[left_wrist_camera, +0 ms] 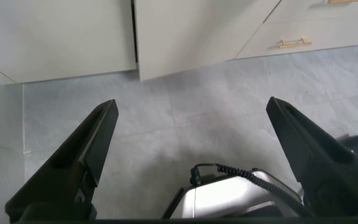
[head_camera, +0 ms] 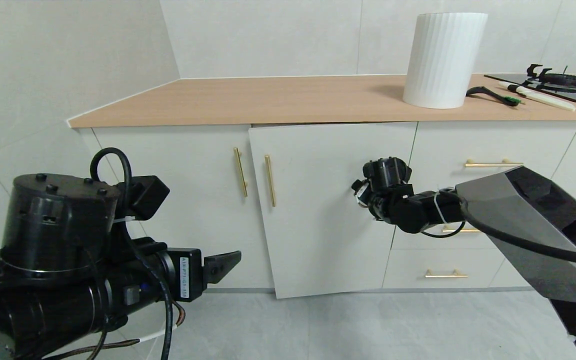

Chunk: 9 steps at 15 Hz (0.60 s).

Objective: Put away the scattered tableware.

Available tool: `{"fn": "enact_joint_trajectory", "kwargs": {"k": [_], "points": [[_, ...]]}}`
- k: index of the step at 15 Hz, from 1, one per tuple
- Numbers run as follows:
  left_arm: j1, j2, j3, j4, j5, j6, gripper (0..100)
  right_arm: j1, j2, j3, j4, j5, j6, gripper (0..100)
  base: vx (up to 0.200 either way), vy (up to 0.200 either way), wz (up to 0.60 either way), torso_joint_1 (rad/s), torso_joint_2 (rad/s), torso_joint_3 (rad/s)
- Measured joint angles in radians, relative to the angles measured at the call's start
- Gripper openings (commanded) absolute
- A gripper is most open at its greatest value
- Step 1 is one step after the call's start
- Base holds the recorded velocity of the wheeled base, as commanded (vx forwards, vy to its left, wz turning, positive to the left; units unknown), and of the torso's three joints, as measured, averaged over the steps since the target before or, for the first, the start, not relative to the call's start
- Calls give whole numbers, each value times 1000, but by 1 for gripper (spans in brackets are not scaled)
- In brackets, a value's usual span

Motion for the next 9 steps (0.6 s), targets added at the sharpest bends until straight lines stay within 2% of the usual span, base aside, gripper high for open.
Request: {"fn": "enact_joint_trajectory", "kwargs": {"k": [9], "points": [[0,0,0,0,0,0,100,-29,34,-64,3,-35,7,100,0,0,0,0,0,0]]}}
